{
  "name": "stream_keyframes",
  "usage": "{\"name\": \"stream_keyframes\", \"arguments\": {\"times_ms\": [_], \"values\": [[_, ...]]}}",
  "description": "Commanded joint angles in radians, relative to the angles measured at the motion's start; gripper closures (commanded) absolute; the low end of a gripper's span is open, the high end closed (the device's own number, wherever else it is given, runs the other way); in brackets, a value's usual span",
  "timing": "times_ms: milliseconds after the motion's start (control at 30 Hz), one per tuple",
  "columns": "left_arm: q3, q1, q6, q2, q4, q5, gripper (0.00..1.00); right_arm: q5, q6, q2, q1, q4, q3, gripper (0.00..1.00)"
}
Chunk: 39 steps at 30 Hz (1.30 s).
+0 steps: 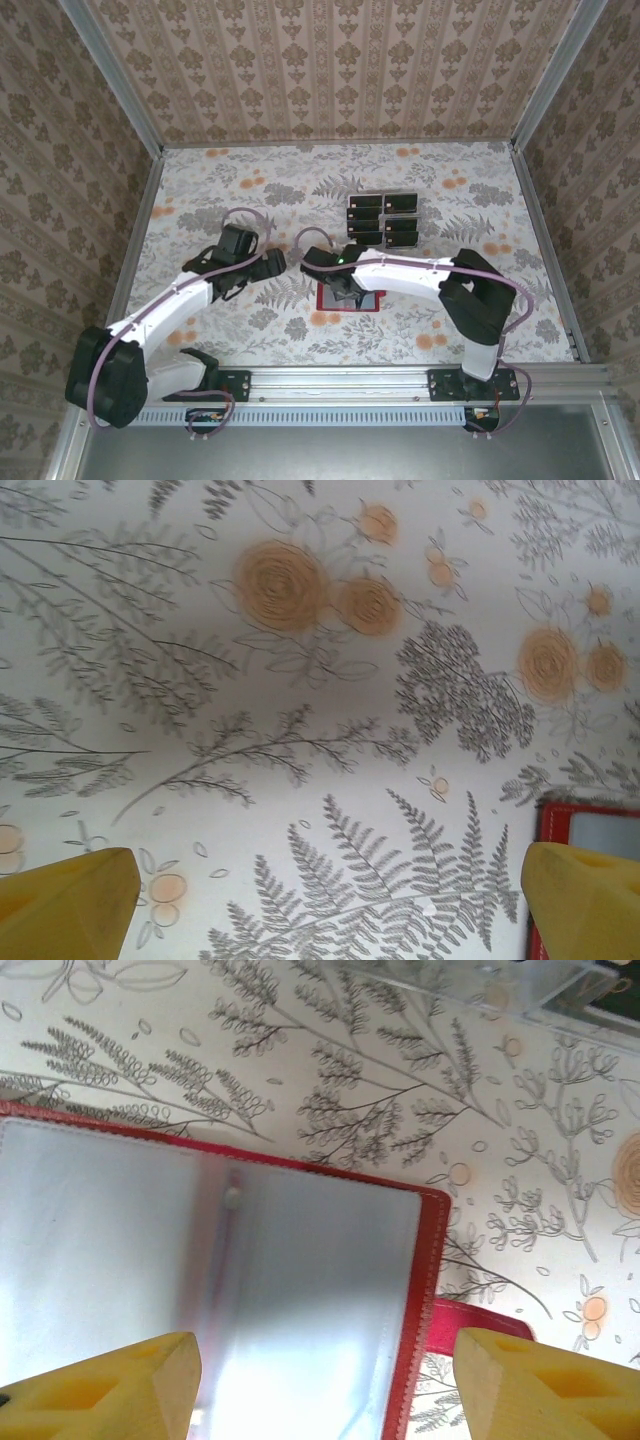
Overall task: Put the credit cards into the card holder
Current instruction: Flip over the card slot in the card holder, then pick up the credit card from the storage box.
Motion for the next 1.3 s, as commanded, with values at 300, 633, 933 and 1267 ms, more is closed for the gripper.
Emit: {"name": "stream_keyframes", "arguments": {"times_ms": [300, 633, 933, 1267], "values": [[0.128, -0.186, 0.055, 0.153, 0.037, -0.072, 0.00, -0.286, -0.289, -0.302, -0.333, 0.164, -0.035, 0.32], [0.144, -0.235, -0.027, 0.206, 0.041, -0.112, 0.00, -0.453, -0.693, -0.229, -0.488, 0.157, 0.052, 0.36], [0.169, -0.231, -0.027, 0.213, 0.009, -0.147, 0.00, -0.509, -0.869, -0.064, -0.475, 0.149, 0.164, 0.44], [0.161, -0.196, -0.027, 0.223, 0.016, -0.121, 0.00, -0.366, -0.975, 0.074, -0.434, 0.127, 0.264, 0.46]]}}
